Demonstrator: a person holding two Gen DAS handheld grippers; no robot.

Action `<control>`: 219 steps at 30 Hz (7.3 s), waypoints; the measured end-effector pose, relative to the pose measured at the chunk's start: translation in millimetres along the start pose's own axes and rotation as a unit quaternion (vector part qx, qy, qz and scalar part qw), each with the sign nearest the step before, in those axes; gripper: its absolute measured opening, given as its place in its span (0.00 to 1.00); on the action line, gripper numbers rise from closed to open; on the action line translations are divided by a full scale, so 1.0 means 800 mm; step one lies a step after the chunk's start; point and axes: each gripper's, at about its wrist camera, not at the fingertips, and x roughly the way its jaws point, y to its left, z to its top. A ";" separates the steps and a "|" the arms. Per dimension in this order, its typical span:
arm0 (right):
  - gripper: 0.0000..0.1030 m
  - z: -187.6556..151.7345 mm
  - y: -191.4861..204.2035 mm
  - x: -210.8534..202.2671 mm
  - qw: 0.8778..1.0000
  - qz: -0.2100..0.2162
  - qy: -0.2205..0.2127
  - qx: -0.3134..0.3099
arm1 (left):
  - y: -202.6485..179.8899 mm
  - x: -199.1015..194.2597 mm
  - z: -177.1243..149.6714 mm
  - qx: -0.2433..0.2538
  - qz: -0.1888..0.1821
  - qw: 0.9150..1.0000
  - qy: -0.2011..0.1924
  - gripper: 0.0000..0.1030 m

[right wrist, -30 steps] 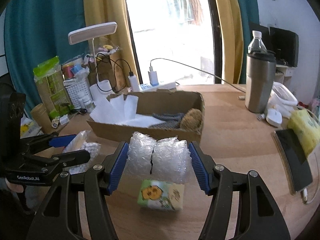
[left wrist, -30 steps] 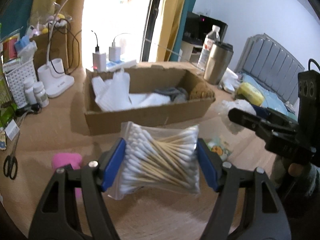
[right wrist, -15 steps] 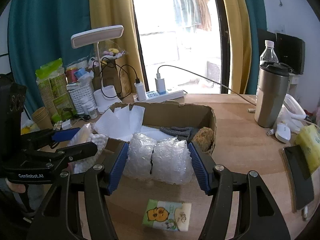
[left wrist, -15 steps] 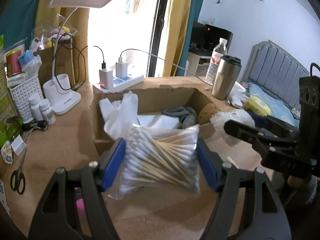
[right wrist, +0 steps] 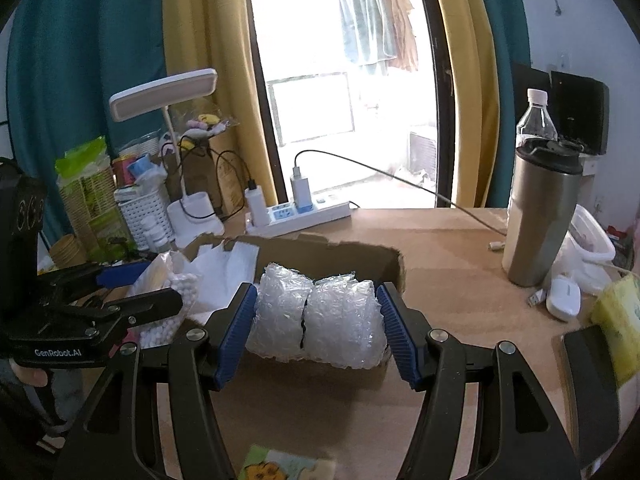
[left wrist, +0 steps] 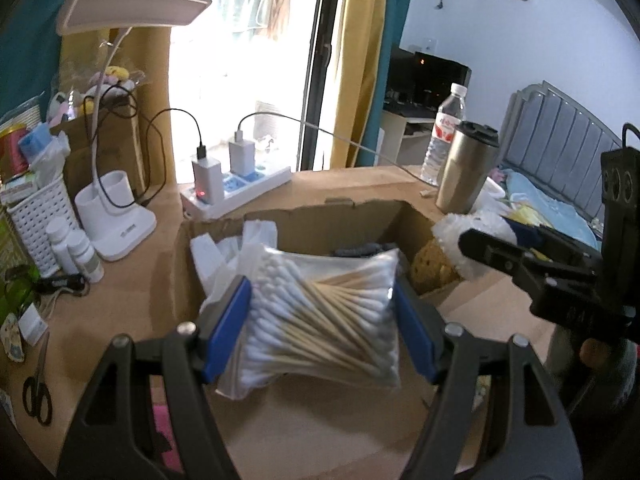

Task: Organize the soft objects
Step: 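Carry the cotton pads and swab bag over the cardboard box, then lower the pads and swab bag into the box and open both tools, then move both tools back toward the tissue pack and pink plush, then grasp the cartoon tissue pack with the right tool while the left tool grasps the pink plush, then carry the tissue pack and pink plush over the cardboard box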

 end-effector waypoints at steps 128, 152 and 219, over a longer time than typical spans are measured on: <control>0.89 -0.003 0.116 -0.082 0.996 -0.075 -0.010 -0.038 | 0.049 -0.136 -0.068 -0.057 -0.013 0.996 -0.065 0.97; 0.89 -0.069 0.085 -0.078 0.996 -0.077 0.035 -0.003 | 0.077 -0.107 -0.155 -0.069 0.029 0.996 0.040 0.97; 0.67 -0.078 0.071 0.011 0.995 -0.023 0.097 -0.021 | 0.053 -0.018 -0.101 0.001 0.046 0.994 0.097 0.41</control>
